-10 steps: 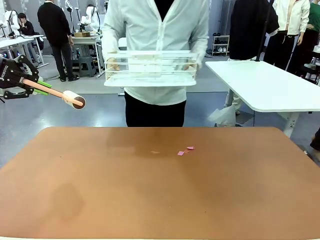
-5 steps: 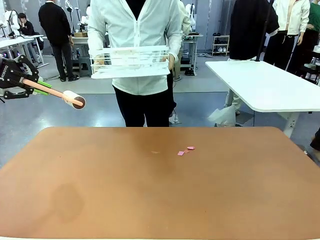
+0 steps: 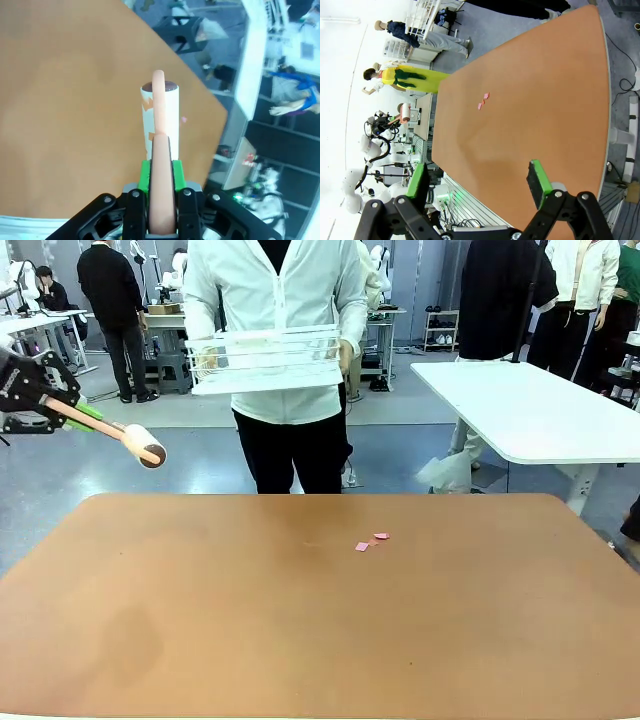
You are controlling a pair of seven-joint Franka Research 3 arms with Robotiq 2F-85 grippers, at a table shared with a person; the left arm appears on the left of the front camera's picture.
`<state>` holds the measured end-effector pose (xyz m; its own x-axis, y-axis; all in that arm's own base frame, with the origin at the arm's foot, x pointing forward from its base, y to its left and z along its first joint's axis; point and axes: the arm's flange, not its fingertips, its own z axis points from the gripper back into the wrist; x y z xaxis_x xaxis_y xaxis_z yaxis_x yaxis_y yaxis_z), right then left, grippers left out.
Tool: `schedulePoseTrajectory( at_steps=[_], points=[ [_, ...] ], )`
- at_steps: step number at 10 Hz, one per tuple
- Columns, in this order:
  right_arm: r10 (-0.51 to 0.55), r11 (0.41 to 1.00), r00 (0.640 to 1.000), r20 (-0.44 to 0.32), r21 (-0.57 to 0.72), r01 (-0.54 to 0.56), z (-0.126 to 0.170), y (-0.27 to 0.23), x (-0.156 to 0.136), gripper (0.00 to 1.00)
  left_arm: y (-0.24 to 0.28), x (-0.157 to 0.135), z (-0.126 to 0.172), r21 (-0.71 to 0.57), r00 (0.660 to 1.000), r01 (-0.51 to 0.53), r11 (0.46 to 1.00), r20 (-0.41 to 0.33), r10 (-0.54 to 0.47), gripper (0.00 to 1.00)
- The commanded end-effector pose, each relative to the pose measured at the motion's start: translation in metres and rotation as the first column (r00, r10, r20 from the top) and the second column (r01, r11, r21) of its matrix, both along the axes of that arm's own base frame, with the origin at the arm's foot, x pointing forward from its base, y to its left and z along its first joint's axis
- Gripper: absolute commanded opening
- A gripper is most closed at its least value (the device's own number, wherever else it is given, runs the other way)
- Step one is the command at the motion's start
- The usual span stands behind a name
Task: Clean the table.
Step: Clean the table with the Lint Roller when the human lifts the Dish drying rack.
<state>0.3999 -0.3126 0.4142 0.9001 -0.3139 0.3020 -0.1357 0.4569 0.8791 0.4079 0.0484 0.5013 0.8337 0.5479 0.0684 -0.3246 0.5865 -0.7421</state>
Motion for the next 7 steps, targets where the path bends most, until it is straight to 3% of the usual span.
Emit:
schedulePoseTrajectory(
  at_steps=[1, 2, 3, 4, 6, 7],
  points=[
    [-0.001, 1.0, 1.0, -0.007, -0.006, 0.001, 0.003, 0.001, -0.001, 1.0, -0.008, 0.028, 0.048, 0.265, 0.971, 0.237, 0.935, -0.037, -0.236, 0.19],
    [-0.001, 1.0, 1.0, -0.007, -0.006, 0.001, 0.003, 0.001, -0.001, 1.0, -0.019, 0.046, 0.062, 0.38, 0.936, 0.347, 0.857, -0.092, -0.338, 0.19],
    [-0.001, 1.0, 1.0, -0.007, -0.006, 0.001, 0.003, 0.001, -0.001, 1.0, -0.036, 0.069, 0.065, 0.455, 0.861, 0.484, 0.748, -0.096, -0.499, 0.19],
    [-0.001, 1.0, 1.0, -0.007, -0.006, 0.001, 0.003, 0.001, -0.001, 1.0, -0.045, 0.091, 0.054, 0.415, 0.792, 0.596, 0.688, -0.158, -0.59, 0.19],
    [-0.001, 1.0, 1.0, -0.007, -0.006, 0.001, 0.003, 0.001, -0.001, 1.0, -0.05, 0.12, 0.026, 0.302, 0.737, 0.67, 0.678, -0.167, -0.654, 0.19],
    [-0.001, 1.0, 1.0, -0.007, -0.006, 0.001, 0.003, 0.001, -0.001, 1.0, -0.056, 0.134, 0.01, 0.328, 0.768, 0.636, 0.699, -0.171, -0.618, 0.19]
  ],
)
